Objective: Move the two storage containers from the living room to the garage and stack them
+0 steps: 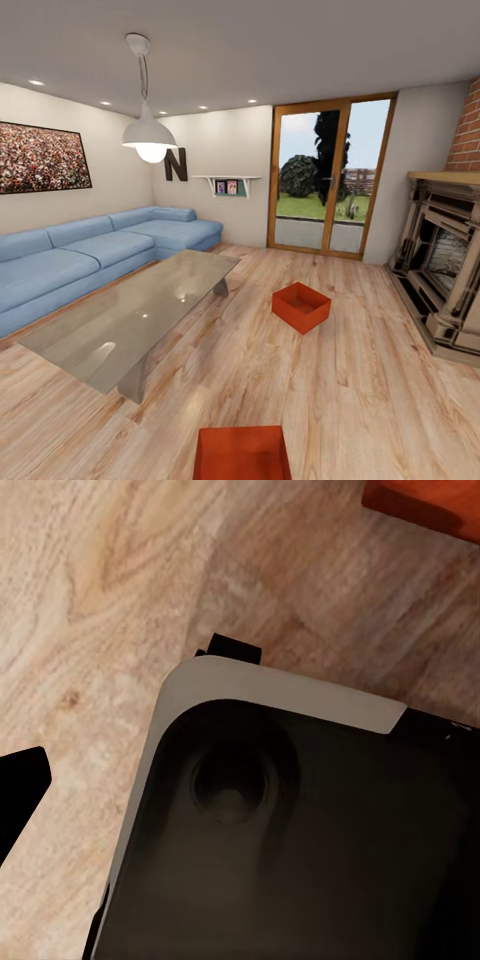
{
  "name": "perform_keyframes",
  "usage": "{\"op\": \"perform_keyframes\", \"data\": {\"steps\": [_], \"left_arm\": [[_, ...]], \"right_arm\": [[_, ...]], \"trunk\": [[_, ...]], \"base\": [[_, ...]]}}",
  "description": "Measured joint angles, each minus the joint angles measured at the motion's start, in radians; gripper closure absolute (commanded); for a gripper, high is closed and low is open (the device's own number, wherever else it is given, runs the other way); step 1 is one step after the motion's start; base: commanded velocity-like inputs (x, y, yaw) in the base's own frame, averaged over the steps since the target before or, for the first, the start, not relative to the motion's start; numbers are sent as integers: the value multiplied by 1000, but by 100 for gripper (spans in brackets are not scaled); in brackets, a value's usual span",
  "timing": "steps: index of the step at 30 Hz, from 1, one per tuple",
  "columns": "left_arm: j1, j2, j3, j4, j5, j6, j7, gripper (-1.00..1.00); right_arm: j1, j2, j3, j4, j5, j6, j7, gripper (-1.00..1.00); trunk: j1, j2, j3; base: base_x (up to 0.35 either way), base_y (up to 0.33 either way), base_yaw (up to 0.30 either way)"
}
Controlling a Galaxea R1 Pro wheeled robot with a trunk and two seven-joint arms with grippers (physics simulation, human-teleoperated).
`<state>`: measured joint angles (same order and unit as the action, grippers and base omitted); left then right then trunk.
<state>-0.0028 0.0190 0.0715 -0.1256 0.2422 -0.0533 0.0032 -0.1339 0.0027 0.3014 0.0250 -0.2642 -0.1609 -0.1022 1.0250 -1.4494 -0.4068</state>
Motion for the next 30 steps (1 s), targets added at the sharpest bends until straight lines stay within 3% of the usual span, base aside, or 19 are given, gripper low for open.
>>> {"op": "perform_keyframes", "data": {"steps": [30], "left_arm": [[0,0,1,-1,0,0,0,-100]], "right_arm": [[0,1,1,0,0,-1,0,-100]], "trunk": [[0,0,0]], "base": [[-31,-5,1]]}}
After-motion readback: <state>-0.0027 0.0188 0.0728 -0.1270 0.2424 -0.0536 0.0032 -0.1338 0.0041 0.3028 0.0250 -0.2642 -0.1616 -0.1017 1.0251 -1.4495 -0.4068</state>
